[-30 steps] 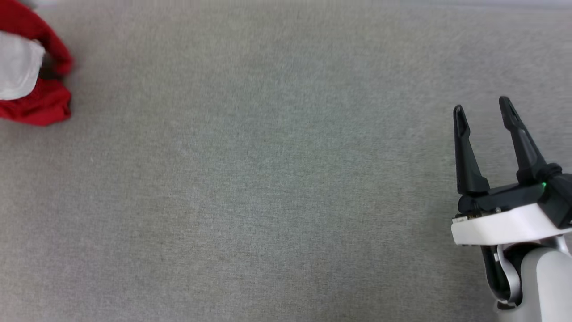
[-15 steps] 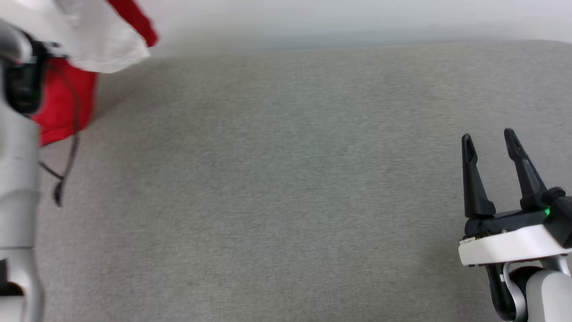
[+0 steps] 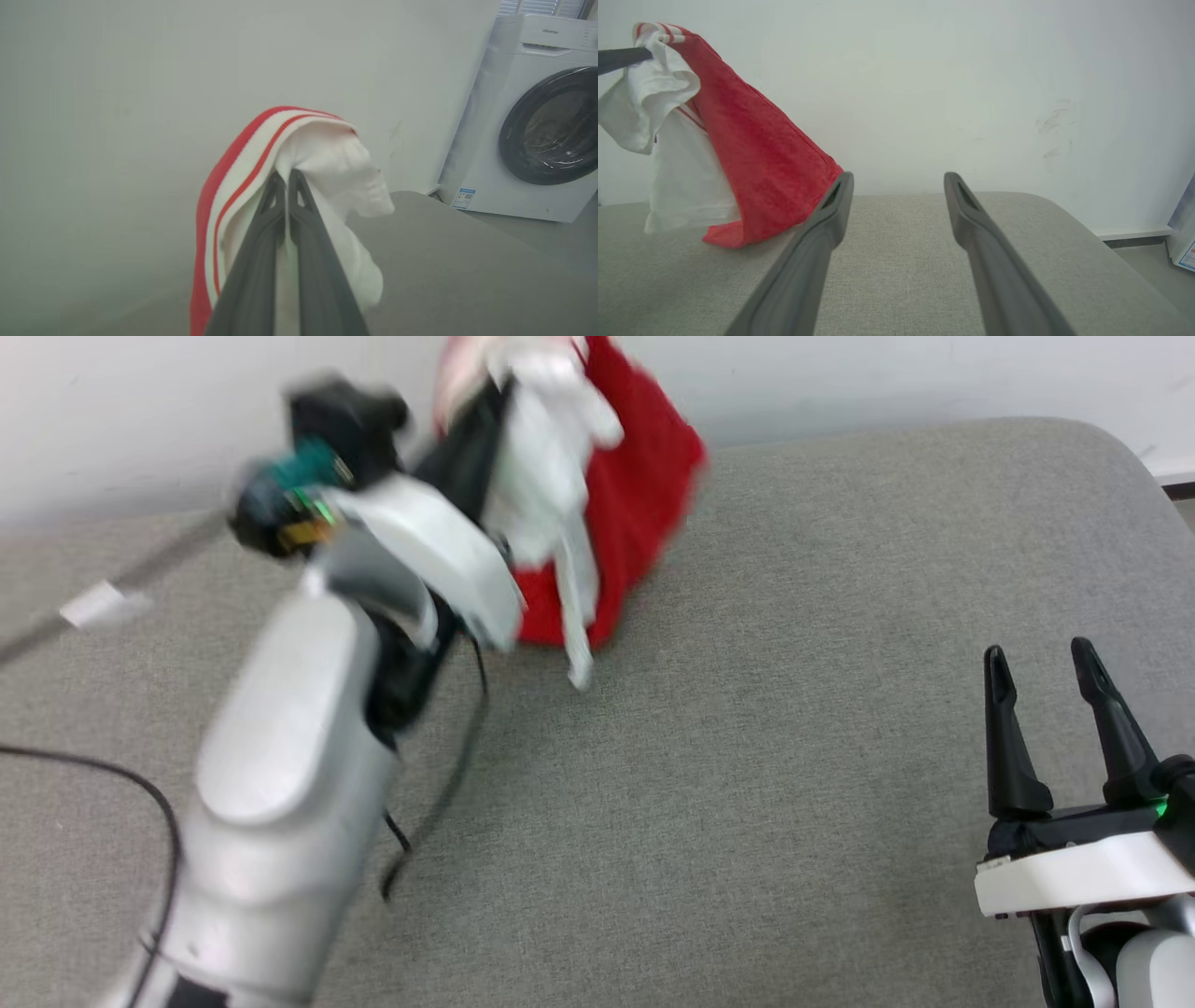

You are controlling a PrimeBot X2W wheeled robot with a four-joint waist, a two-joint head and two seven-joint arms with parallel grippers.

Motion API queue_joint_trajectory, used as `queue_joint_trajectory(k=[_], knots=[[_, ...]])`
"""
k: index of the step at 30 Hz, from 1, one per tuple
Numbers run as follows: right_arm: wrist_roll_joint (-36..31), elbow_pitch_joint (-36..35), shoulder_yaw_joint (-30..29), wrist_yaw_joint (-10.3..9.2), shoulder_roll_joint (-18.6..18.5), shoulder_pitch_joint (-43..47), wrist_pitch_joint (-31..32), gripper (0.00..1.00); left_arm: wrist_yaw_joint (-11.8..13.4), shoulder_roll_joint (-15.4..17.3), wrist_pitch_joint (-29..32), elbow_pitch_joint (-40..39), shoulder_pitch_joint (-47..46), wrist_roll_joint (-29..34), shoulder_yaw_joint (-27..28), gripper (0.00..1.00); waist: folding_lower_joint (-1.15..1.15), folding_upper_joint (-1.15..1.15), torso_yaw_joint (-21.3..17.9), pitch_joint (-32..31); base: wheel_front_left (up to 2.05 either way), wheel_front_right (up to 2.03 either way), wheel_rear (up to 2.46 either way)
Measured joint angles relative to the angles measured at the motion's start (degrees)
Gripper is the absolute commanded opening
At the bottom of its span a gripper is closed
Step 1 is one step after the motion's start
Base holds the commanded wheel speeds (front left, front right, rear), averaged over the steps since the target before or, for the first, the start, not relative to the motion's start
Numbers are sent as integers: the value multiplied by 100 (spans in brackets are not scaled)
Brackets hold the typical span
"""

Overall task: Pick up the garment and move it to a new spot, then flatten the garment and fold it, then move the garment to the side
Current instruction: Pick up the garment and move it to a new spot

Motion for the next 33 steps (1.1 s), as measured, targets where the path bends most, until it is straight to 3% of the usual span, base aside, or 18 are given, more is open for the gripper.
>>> queue_joint_trajectory(k=[9, 13, 14, 15, 16, 23, 33], knots=[[24, 7, -38, 0, 1, 44, -8, 100, -8, -155, 153, -383, 2188, -349, -710, 0, 0, 0, 143, 90, 0, 0, 0], [31, -8, -59, 0, 0, 34, -24, 100, -7, -170, 134, -433, 2744, -399, -921, 0, 0, 0, 291, 152, 0, 0, 0], [31, -9, -64, 1, 0, 32, -25, 100, 16, -193, 104, -433, 2838, -408, -938, 31, 0, 0, 332, 169, 0, 0, 0], [25, -9, -80, 1, 1, 29, -25, 100, 36, -212, 53, -436, 2906, -398, -964, 89, 0, 0, 372, 184, 0, 0, 0], [19, -4, -89, 0, 0, 26, -24, 100, 57, -240, -43, -456, 2941, -377, -968, 100, 0, 0, 413, 191, 0, 0, 0], [-15, 41, -104, 1, 1, 83, 29, 100, 175, -259, -1127, -858, 2971, -45, -901, 100, 0, 0, 599, -69, 0, 0, 0], [-71, -137, -188, 0, 1, 475, 204, 100, 902, -104, -1615, -1448, 3184, 155, -190, 100, 0, 0, 814, -523, 0, 0, 0]])
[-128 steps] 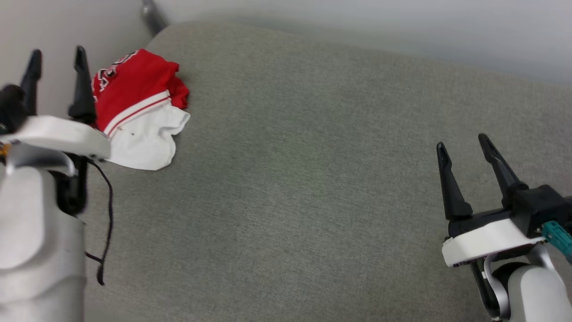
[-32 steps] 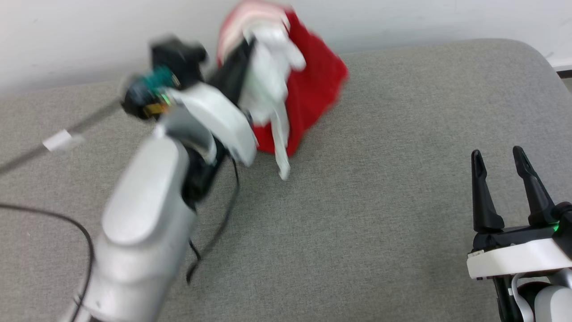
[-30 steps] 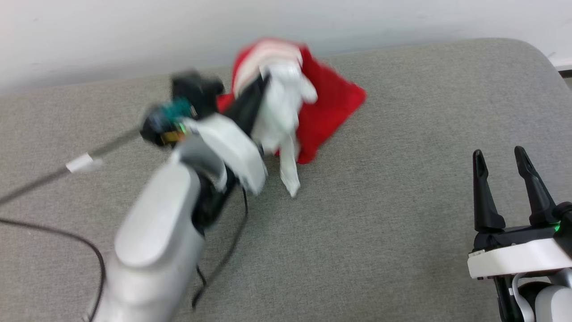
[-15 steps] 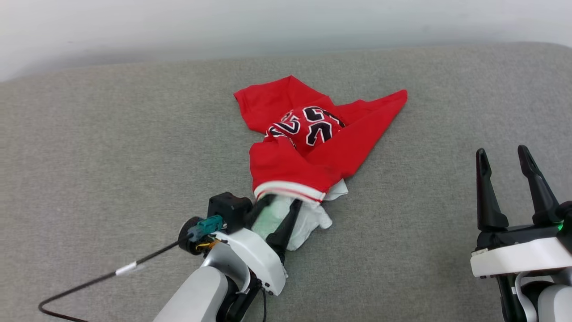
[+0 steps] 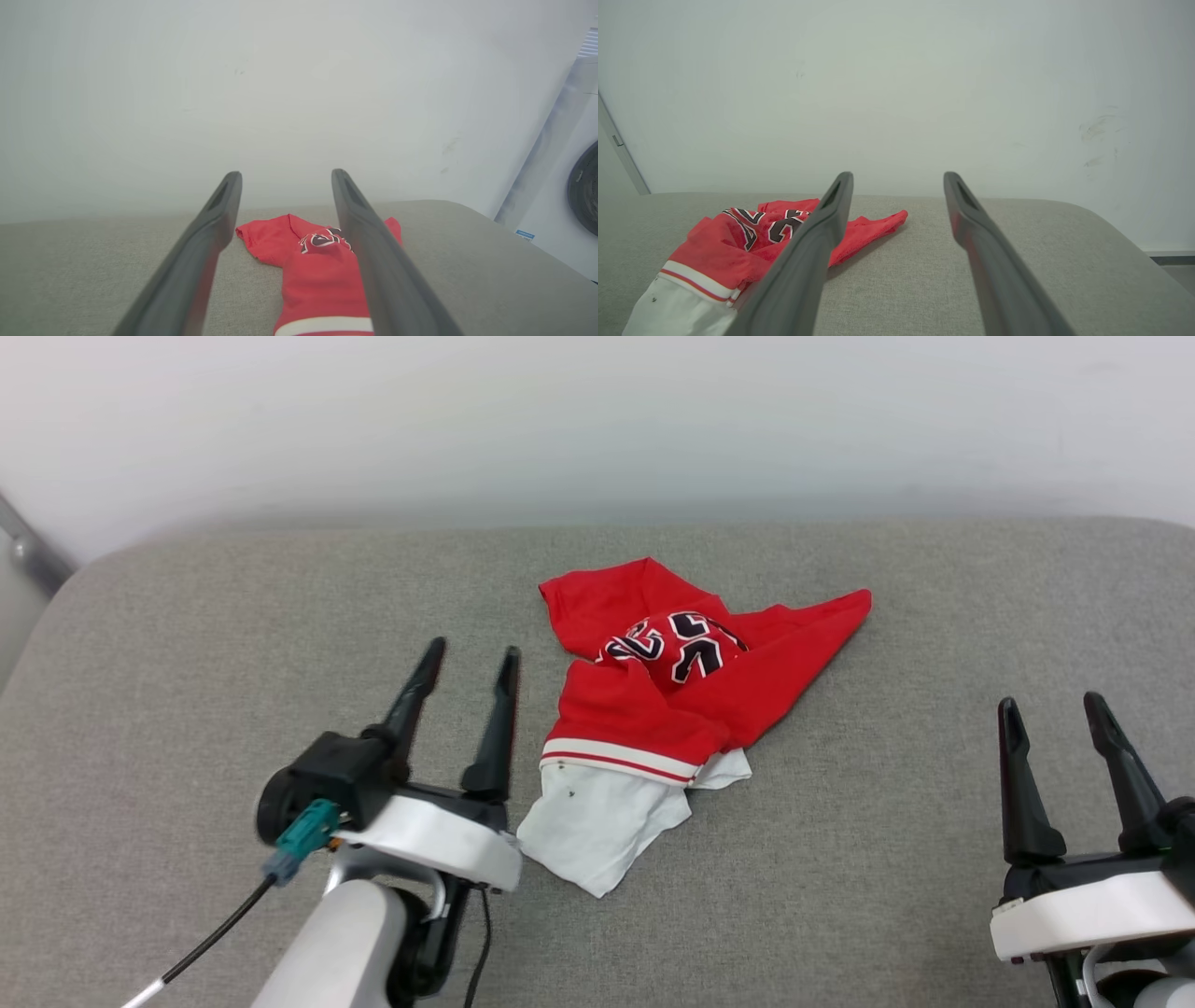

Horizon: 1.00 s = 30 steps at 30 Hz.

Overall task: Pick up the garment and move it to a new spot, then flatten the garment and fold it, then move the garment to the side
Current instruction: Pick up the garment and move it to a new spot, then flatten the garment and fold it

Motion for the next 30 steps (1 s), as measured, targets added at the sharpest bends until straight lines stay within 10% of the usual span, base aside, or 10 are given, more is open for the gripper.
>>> queue_joint_trajectory(k=[9, 30], knots=[[-20, -44, 48, 1, 0, 320, 180, 100, 436, 327, -49, -67, 611, 92, 511, 100, 0, 0, 38, -335, 0, 0, 0], [76, 13, 286, 1, 0, 616, 260, 100, 611, 786, 235, -188, 1339, 92, 558, 100, 0, 0, -18, -632, 0, 0, 0]])
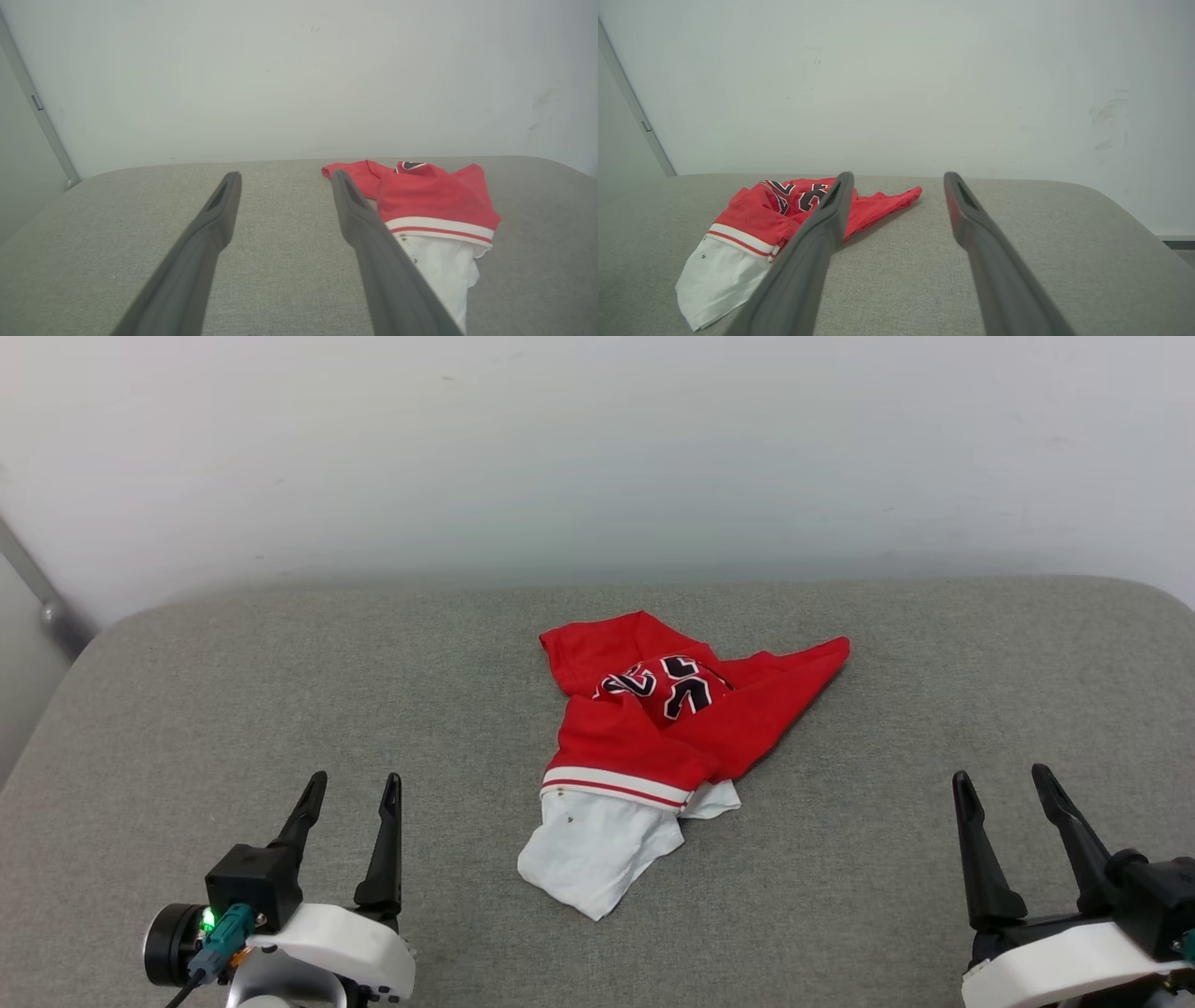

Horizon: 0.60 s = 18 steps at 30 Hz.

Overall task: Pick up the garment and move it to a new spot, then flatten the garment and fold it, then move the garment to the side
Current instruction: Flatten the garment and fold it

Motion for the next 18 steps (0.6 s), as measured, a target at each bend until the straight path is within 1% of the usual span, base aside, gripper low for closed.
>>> queue_joint_trajectory(k=[8, 11, 13, 16, 18], knots=[[24, 2, -25, -1, 0, 10, -26, 100, 33, 41, 46, -57, 4, -8, -32, 100, 0, 0, 25, 16, 0, 0, 0], [56, 22, -45, -1, 0, 10, -36, 100, 0, 23, 189, -41, -33, -69, -86, 100, 0, 0, 50, 20, 0, 0, 0], [64, 27, -77, 0, -1, 13, -46, 100, -118, 2, 354, -21, -211, -83, -204, 100, 0, 0, 78, 34, 0, 0, 0], [101, 32, -93, -1, 0, 7, -84, 100, -348, -100, 775, 54, -626, -110, -493, 100, 0, 0, 113, 83, 0, 0, 0], [102, 41, -73, -1, 0, -19, -86, 100, -488, -168, 1173, 182, -892, -162, -689, 100, 0, 0, 113, 126, 0, 0, 0]])
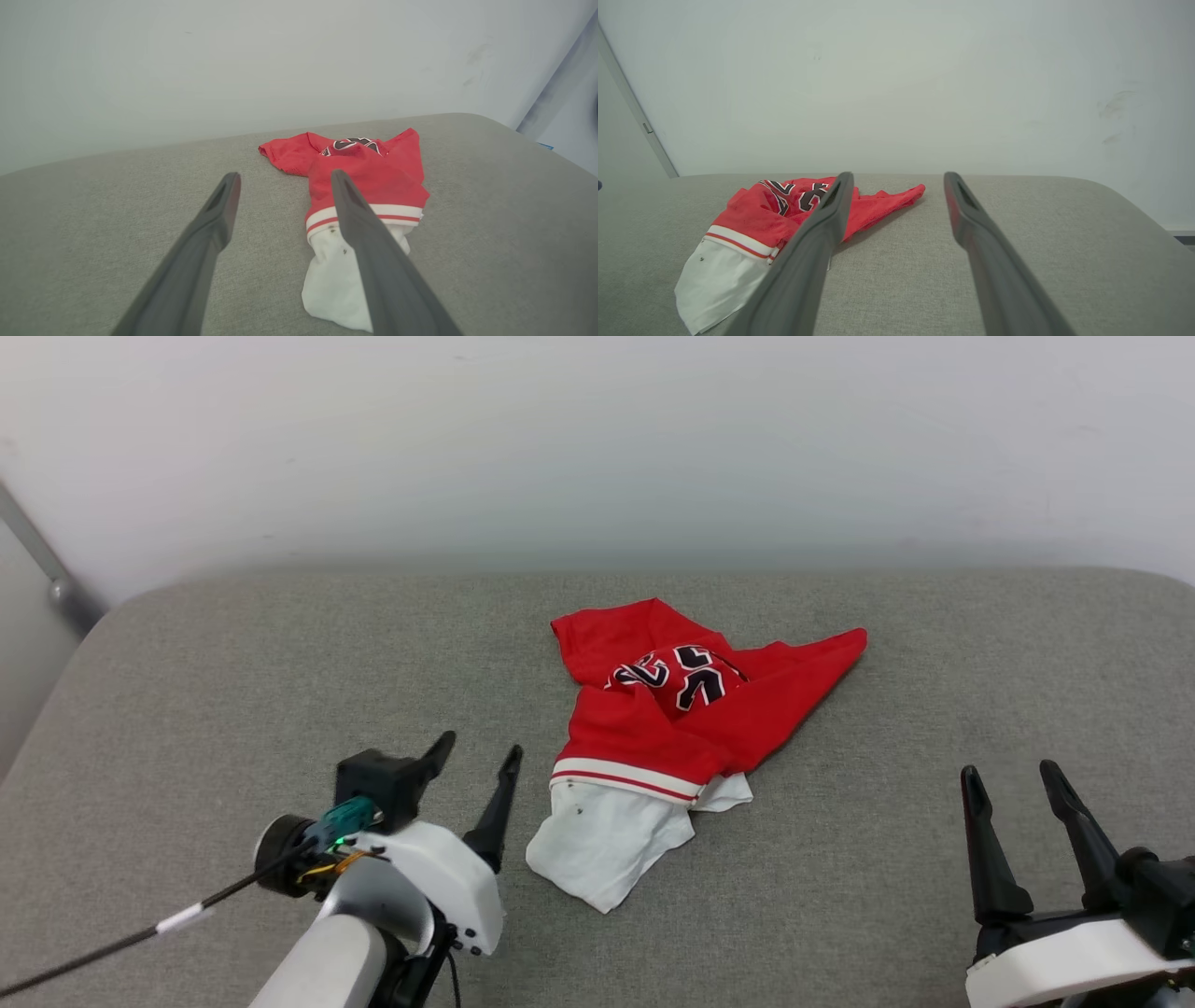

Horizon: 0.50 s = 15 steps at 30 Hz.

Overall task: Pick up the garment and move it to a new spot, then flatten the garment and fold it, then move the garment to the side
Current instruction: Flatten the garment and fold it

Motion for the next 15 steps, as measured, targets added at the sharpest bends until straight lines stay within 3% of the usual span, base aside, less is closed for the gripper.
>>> queue_joint_trajectory(k=[8, 15], knots=[[7, 15, 131, 0, 0, -142, -37, 100, -534, -90, 1404, 499, -653, -190, -621, 100, 0, 0, -179, 299, 0, 0, 0], [43, 109, 131, 0, -1, -289, -140, 100, -806, 18, 2212, 757, -753, -264, -1074, 100, 0, 0, -392, 583, 0, 0, 0]])
